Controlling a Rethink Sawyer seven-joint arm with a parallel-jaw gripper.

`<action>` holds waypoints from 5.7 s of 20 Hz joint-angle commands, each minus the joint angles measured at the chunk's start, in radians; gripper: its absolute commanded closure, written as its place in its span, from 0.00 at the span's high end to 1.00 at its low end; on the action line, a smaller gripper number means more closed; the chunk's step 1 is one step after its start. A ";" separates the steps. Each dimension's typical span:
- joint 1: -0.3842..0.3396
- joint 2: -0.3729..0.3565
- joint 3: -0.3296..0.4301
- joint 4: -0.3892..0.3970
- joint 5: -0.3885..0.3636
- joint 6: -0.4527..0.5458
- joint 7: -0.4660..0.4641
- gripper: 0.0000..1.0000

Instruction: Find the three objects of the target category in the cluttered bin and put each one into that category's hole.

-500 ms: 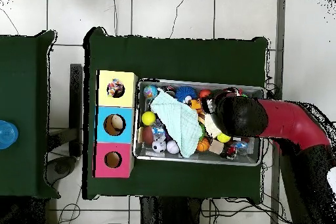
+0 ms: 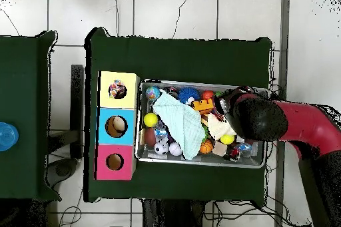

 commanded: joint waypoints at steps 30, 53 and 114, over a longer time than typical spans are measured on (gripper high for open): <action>0.073 0.121 -0.091 -0.057 -0.345 0.223 -0.211 1.00; 0.082 0.243 -0.097 -0.103 -0.431 0.102 -0.165 1.00; 0.186 -0.162 -0.023 0.205 -0.086 0.212 -0.041 0.00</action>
